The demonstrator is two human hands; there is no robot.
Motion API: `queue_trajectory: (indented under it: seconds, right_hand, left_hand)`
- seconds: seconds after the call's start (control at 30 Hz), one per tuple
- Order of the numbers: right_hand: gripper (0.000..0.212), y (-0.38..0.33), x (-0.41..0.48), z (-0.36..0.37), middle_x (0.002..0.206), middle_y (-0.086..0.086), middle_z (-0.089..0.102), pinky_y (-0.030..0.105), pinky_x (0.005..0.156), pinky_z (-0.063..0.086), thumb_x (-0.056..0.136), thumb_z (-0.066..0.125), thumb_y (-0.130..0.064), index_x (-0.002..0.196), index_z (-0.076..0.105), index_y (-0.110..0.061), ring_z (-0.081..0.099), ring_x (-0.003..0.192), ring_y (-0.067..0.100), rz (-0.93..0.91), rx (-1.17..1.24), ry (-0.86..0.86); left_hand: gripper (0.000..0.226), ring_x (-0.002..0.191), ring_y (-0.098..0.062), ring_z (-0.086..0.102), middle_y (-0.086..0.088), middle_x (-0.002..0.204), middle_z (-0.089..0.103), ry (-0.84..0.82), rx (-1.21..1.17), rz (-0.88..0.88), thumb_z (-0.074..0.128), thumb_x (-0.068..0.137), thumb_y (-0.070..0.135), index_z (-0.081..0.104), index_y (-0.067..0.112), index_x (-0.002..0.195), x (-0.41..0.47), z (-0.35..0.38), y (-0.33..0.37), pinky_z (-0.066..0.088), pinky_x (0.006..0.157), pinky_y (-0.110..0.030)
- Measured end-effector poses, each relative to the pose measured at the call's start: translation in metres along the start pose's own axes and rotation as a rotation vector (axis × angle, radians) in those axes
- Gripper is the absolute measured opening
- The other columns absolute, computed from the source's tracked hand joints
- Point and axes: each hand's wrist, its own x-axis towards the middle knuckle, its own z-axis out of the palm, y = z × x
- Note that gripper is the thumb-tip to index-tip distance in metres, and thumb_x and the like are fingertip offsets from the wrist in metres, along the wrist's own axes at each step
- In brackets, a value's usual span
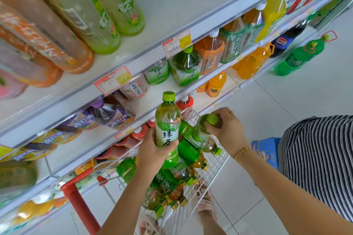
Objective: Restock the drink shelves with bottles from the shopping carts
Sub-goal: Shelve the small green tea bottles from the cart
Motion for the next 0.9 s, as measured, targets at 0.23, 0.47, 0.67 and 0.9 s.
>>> queue_trajectory:
  seconds: [0.23,0.47,0.67,0.9]
  right_hand:
    - [0.031,-0.086,-0.011,-0.112,0.084,-0.008,0.052,0.004,0.062,0.04,0.067,0.07,-0.029,0.093,0.053,-0.023,0.047,0.074,-0.005,-0.299,0.19,0.252]
    - [0.028,-0.162,0.01,-0.187,0.098,-0.022,0.044,0.005,0.072,0.043,0.078,0.064,-0.029,0.102,0.055,-0.018,0.046,0.093,-0.011,-0.613,0.256,0.542]
    - [0.028,-0.189,0.072,-0.178,0.101,-0.006,0.043,0.019,0.065,0.052,0.081,0.067,-0.019,0.104,0.061,-0.004,0.05,0.083,-0.002,-0.754,0.184,0.498]
    - [0.029,-0.202,0.119,-0.176,0.103,-0.004,0.049,0.016,0.069,0.05,0.08,0.071,-0.012,0.107,0.063,-0.006,0.05,0.085,0.001,-0.821,0.209,0.343]
  left_hand:
    - [0.057,0.087,0.008,0.06,0.019,0.099,0.064,0.177,-0.098,0.339,0.085,0.064,0.027,0.05,0.037,0.108,-0.037,-0.043,0.112,0.045,0.071,-0.006]
    - [0.053,0.099,-0.005,0.06,0.026,0.104,0.063,0.372,-0.329,0.68,0.068,0.062,0.029,0.052,0.052,0.107,-0.024,-0.066,0.217,0.049,0.092,-0.038]
    - [0.053,0.084,0.022,0.054,0.023,0.092,0.057,0.553,-0.247,0.744,0.083,0.064,0.001,0.054,0.009,0.107,0.032,-0.047,0.256,0.037,0.074,0.002]
    - [0.061,0.083,0.012,0.05,0.022,0.093,0.055,0.629,-0.237,0.648,0.083,0.066,0.009,0.045,0.028,0.11,0.051,-0.033,0.258,0.034,0.07,0.007]
